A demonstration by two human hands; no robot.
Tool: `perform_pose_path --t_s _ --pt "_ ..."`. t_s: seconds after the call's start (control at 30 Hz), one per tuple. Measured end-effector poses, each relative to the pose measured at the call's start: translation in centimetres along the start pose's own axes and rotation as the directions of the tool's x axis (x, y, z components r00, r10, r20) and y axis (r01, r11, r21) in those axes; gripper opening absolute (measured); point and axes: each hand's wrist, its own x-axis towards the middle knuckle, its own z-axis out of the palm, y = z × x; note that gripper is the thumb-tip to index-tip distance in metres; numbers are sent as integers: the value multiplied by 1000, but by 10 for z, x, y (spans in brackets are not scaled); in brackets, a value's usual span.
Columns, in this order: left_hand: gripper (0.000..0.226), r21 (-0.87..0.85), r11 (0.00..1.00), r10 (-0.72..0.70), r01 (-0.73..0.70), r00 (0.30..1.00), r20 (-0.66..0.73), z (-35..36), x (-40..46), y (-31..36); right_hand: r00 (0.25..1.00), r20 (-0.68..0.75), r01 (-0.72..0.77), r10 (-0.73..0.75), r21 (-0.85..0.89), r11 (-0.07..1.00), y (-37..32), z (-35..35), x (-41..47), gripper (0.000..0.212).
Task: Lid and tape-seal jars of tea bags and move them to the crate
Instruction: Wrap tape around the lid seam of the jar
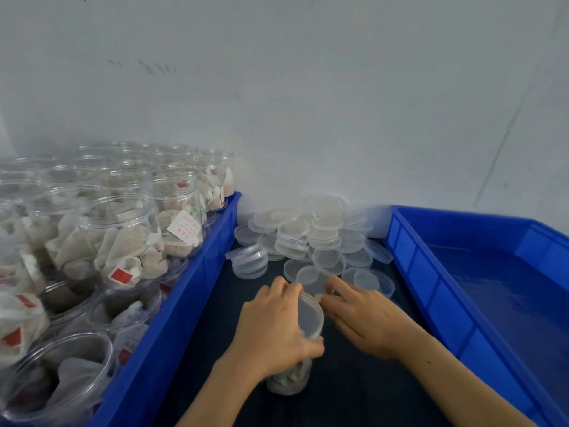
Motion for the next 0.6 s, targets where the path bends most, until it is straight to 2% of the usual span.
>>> perform_pose_path --t_s 0.27,0.37,0.47,0.6 --pt "79 18 997 -75 76 996 -51 5 0 11 986 -65 -166 156 -184 969 -5 -8 -22 30" --pt "77 13 994 -109 110 992 -64 7 -1 14 967 -23 -253 253 -178 951 -17 -3 -18 15" --pt "76 8 992 -126 127 988 -84 8 -2 18 923 4 -378 384 -161 912 -28 1 -15 18" --pt "79 7 989 -148 150 982 -118 11 -5 21 850 -67 -525 522 -176 833 -47 1 -6 22"
